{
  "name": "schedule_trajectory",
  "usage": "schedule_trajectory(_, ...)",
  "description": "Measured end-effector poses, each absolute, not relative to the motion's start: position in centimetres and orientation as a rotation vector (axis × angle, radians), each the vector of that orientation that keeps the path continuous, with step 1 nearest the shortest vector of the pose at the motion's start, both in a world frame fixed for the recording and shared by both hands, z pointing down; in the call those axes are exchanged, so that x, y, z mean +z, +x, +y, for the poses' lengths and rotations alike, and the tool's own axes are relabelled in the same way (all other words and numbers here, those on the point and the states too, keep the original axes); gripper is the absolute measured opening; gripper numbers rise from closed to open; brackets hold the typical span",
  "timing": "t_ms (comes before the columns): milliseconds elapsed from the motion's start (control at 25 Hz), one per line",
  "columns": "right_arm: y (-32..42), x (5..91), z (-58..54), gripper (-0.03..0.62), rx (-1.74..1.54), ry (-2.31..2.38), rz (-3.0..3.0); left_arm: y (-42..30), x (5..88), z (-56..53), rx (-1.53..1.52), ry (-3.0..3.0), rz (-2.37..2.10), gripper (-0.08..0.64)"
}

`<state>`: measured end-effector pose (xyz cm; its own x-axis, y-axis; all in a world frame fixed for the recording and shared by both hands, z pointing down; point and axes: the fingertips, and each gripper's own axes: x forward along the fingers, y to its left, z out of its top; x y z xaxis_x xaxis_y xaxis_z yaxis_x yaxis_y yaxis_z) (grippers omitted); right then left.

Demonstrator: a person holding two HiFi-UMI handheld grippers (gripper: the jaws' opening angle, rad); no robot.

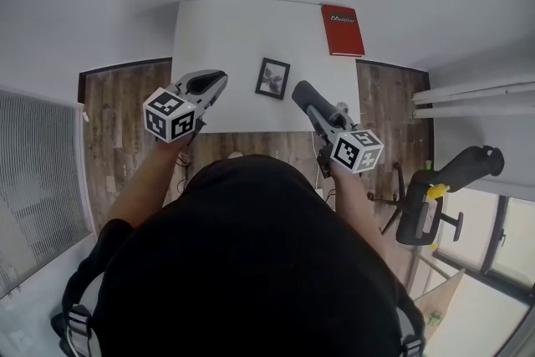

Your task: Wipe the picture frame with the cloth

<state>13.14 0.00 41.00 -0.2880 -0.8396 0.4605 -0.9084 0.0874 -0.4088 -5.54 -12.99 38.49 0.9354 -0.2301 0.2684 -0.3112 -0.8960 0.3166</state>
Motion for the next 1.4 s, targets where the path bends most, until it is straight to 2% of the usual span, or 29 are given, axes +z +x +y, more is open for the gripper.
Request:
schedule_trajectory(440, 13.0, 42.1, -1.9, 0.121, 1.007, 1.823, -2.196, -7.9, 40.3, -15.5, 0.341, 2.696, -0.425, 0.037)
schedule_trajectory(1400, 18.5, 45.9, -10.4, 0.121, 1.103, 1.650, -2.216, -2.9, 43.6, -19.6, 0.392, 2.614, -0.547, 0.037)
